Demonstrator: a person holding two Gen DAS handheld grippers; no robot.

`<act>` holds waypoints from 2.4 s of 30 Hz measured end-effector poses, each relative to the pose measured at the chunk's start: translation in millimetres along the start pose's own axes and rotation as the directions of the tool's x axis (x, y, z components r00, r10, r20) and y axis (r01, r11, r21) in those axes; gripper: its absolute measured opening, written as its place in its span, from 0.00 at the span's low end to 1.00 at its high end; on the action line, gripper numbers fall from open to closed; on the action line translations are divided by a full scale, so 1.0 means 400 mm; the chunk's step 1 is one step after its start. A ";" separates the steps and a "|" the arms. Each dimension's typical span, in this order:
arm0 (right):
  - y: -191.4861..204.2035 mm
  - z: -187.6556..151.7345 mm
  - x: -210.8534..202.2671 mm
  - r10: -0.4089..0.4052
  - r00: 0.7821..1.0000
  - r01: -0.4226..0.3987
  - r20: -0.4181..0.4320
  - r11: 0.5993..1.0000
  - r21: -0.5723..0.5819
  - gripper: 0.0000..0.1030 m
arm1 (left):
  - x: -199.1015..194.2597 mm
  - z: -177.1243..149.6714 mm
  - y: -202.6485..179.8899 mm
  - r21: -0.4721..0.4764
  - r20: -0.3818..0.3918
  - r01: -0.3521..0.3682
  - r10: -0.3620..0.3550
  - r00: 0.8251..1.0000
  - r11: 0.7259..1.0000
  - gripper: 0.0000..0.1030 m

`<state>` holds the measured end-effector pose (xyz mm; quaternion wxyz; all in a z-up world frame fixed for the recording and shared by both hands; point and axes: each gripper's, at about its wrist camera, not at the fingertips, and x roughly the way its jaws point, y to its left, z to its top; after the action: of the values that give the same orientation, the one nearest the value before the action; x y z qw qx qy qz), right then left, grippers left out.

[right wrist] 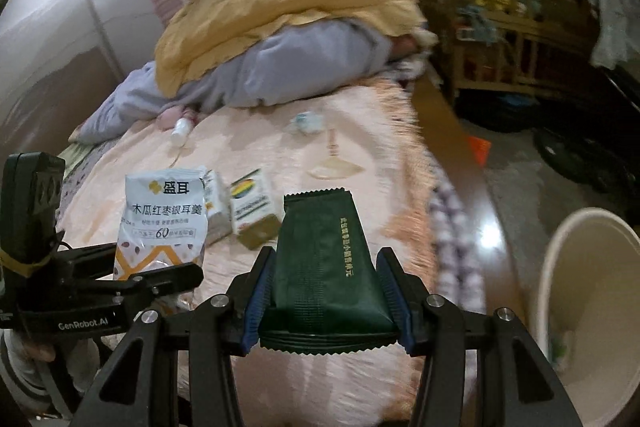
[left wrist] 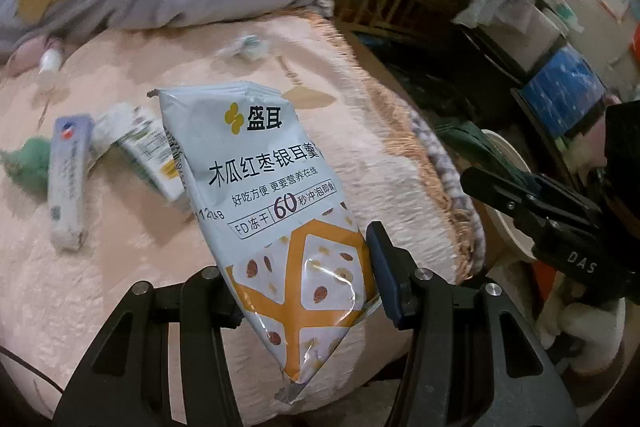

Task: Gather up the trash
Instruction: 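Carry the white snack bag and green packet over the white bucket, then open both tools to drop the bag and packet into the bucket, then move both tools back over the trash on the bed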

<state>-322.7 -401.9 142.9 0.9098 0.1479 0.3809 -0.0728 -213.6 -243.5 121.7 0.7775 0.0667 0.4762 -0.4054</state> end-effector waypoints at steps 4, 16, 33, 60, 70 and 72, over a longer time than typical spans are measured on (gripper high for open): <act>-0.065 -0.014 -0.044 -0.037 0.999 0.036 0.024 0.998 0.053 0.48 | 0.022 0.023 -0.062 0.049 0.000 0.006 -0.006 1.000 0.999 0.48; -0.253 -0.063 -0.144 -0.152 0.987 0.139 0.054 0.970 0.200 0.48 | 0.101 0.096 -0.241 0.168 -0.017 0.053 -0.051 0.999 0.984 0.48; -0.489 -0.165 -0.194 -0.282 0.959 0.261 -0.004 0.880 0.397 0.48 | 0.253 0.160 -0.481 0.227 -0.131 0.245 -0.220 0.967 0.943 0.48; -0.571 -0.207 -0.201 -0.333 0.941 0.320 -0.060 0.819 0.475 0.65 | 0.330 0.162 -0.524 0.164 -0.177 0.352 -0.323 0.929 0.922 0.64; -0.506 -0.180 -0.182 -0.308 0.950 0.301 -0.055 0.851 0.431 0.65 | 0.286 0.143 -0.437 0.161 -0.129 0.273 -0.254 0.958 0.948 0.64; -0.491 -0.173 -0.178 -0.304 0.951 0.297 -0.053 0.858 0.418 0.65 | 0.267 0.136 -0.419 0.170 -0.104 0.245 -0.230 0.968 0.954 0.63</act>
<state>-467.0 -563.7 106.0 0.8365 0.2791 0.3678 -0.2952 -269.3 -441.8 113.5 0.6933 0.0962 0.4734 -0.5347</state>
